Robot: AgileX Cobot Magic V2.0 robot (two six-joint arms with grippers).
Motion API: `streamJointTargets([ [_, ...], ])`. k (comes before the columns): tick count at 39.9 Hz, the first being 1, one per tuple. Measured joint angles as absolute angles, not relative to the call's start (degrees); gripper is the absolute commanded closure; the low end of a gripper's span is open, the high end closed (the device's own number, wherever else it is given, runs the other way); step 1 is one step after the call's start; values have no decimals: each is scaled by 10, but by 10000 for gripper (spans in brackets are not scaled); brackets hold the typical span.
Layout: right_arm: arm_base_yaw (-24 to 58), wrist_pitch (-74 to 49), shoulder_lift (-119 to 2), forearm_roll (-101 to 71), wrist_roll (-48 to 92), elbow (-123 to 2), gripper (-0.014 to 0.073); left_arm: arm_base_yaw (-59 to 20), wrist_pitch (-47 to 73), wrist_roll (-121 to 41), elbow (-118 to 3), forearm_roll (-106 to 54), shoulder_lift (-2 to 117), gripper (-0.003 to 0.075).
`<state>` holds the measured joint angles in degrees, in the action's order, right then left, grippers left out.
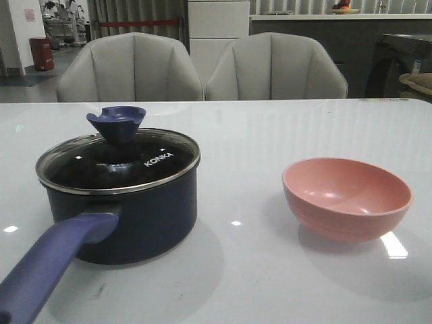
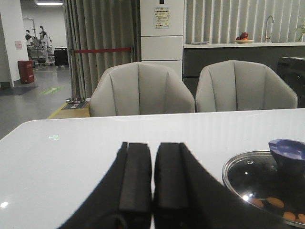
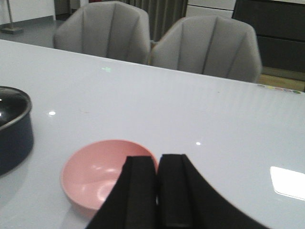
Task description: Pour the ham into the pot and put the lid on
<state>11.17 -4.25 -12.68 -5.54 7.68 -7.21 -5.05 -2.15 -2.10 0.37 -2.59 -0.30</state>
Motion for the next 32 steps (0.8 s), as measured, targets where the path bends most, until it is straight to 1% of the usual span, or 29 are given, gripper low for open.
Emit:
streamJointTargets([
  [6,47,-41,-82,-40,62,-31,454,-51,-22,-21,4,-26,-3,607],
  [11,17,-41,-28,-17,34,5,454,-51,-22,-21,4,-26,-3,607],
  [17,13,-41,5,15,-10,15,454,-51,-20,-21,4,-26,-3,607],
  [32,13,-41,5,20,-21,15,454,-51,-20,-21,4,-26,-3,607],
])
